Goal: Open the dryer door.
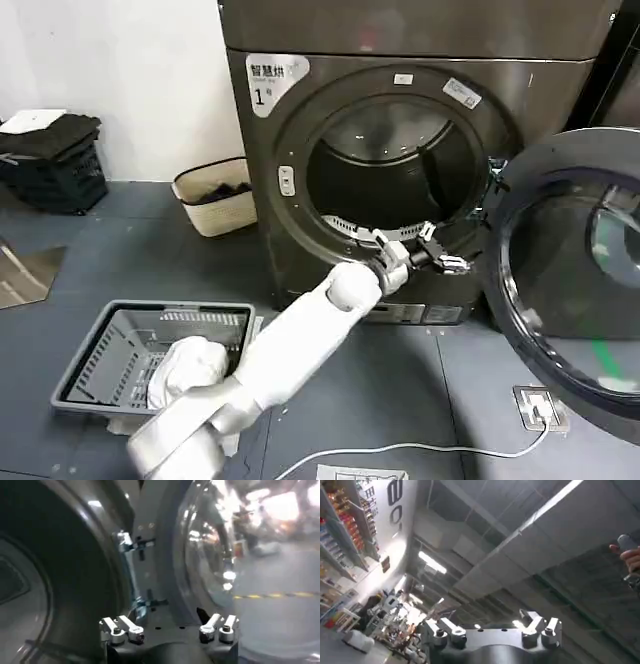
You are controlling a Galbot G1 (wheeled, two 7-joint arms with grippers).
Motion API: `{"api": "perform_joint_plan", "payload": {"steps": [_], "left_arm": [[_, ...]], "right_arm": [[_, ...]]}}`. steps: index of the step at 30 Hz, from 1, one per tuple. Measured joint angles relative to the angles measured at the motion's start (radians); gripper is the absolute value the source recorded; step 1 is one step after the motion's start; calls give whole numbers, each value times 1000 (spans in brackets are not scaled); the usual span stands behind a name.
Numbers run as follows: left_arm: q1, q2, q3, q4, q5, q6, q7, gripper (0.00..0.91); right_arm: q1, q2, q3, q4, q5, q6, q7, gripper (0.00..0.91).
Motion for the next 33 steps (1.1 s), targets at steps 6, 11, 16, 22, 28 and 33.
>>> {"api": "perform_joint_plan", "payload": {"steps": [6, 11, 16, 22, 28, 33], "left_arm": [[-24, 0, 21, 11, -7, 1, 49, 907], [-55, 0, 66, 2, -3, 14, 84, 907], [-90, 0, 127, -23, 7, 7, 94, 907], [-163, 0, 209, -31, 66, -48, 134, 907], [-261, 0, 268, -8, 71, -64, 142, 907], [-313, 0, 281, 17, 78, -57, 141, 907]], "right_arm": [[4, 0, -8, 14, -3, 13, -1, 907], [8, 0, -17, 22, -8, 20, -4, 907], [10, 0, -26, 22, -13, 22, -4, 907], [14, 0, -42, 25, -22, 30, -5, 907], [15, 0, -52, 26, -22, 42, -5, 907], [16, 0, -56, 26, -22, 45, -5, 907]]}}
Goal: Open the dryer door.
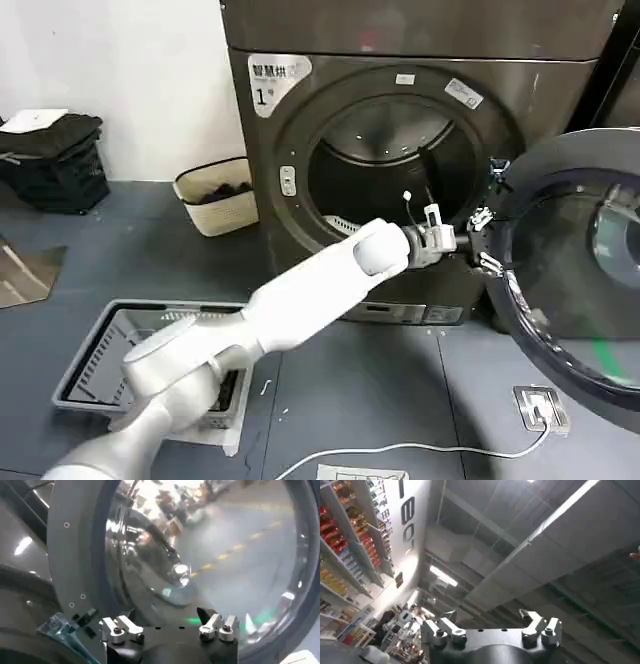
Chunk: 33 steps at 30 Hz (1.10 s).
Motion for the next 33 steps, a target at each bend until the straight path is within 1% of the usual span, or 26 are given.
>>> {"api": "perform_joint_plan", "payload": {"steps": [13, 18, 23, 26, 33], "left_arm": [[-7, 0, 2, -4, -12, 23, -8, 907], [16, 0, -2, -49, -60, 69, -2, 907], [48, 0, -21, -134, -69, 87, -4, 907], [72, 0, -31, -201, -80, 122, -3, 907], [148, 18, -60, -403, -94, 160, -6, 907]], "right_arm": [[13, 0, -29, 6, -11, 5, 0, 907], [12, 0, -29, 3, -10, 4, -2, 907], [9, 0, -29, -2, -5, 0, -10, 907], [9, 0, -25, -2, -4, -3, -21, 907], [8, 0, -22, -9, 2, -9, -33, 907]]}}
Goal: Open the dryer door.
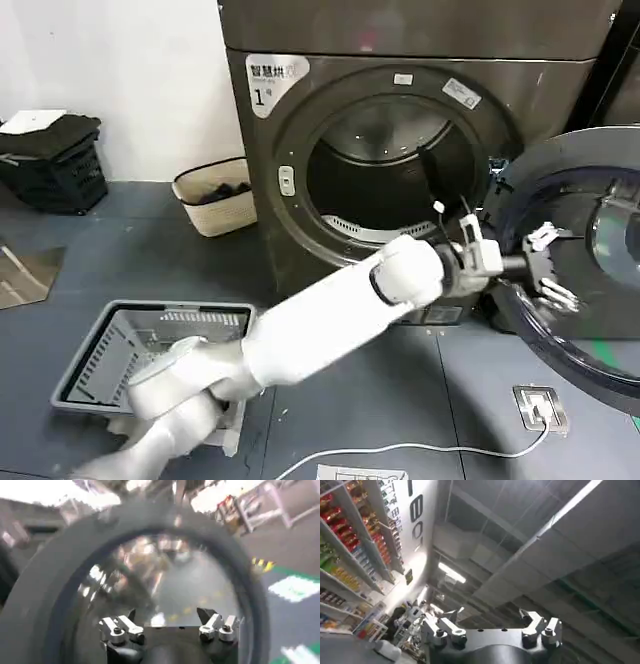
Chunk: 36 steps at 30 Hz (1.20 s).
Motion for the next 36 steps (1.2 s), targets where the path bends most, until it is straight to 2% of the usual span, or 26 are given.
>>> {"api": "perform_joint_plan", "payload": {"steps": [9, 15, 26, 33, 36], "left_arm": [[85, 308, -44, -232, -42, 35, -45, 907], [136, 438, -88, -320, -159, 155, -158, 907], [283, 653, -287, -426, -539, 458, -455, 907], [419, 795, -434, -459, -735, 574, -655, 907], [472, 853, -482, -480, -823, 594, -741, 907]], "right_arm": [[-6, 0, 0, -10, 15, 0, -5, 907], [-6, 0, -10, -25, 21, -1, -9, 907], [-11, 0, -24, -69, 74, -16, -33, 907], [-26, 0, -24, -83, 118, -22, -65, 907], [-28, 0, -34, -77, 155, -28, -86, 907]]}}
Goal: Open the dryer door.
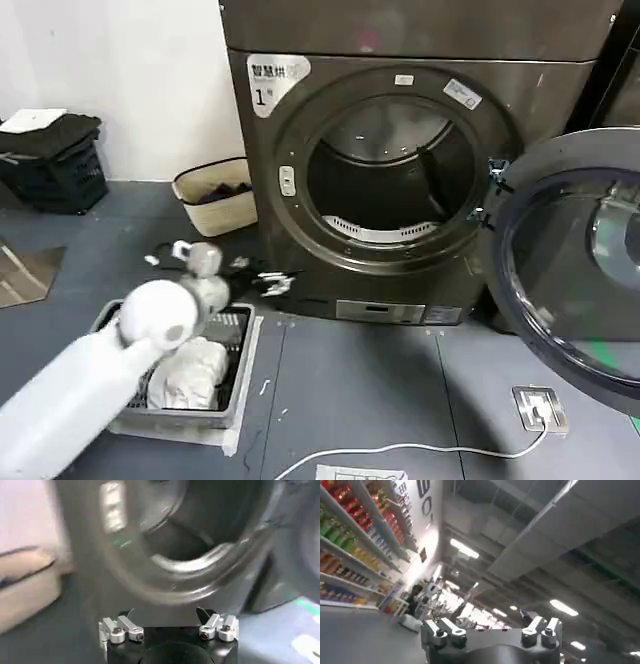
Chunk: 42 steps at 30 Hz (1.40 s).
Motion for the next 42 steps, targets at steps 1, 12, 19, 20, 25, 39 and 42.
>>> {"api": "perform_joint_plan", "payload": {"steps": [1, 12, 19, 20, 25, 39, 42], "left_arm": [[17, 19, -15, -5, -26, 8, -34, 907], [135, 195, -156, -29, -459, 19, -366, 907], [195, 272, -230, -30, -715, 18, -548, 907], [201, 279, -240, -30, -750, 18, -571, 907], [241, 321, -280, -46, -932, 18, -637, 907], [261, 330, -303, -21, -1104, 18, -701, 907], [265, 329, -311, -12, -1115, 18, -709, 907]], "right_arm": [[0, 0, -5, 4, 12, -5, -5, 907], [7, 0, -42, 32, 150, -29, -39, 907], [9, 0, -48, 25, 159, -21, -46, 907], [9, 0, -48, 22, 164, -20, -49, 907], [8, 0, -43, 9, 188, -4, -64, 907], [10, 0, -40, -5, 186, 19, -75, 907], [11, 0, -40, -5, 186, 19, -75, 907]]}}
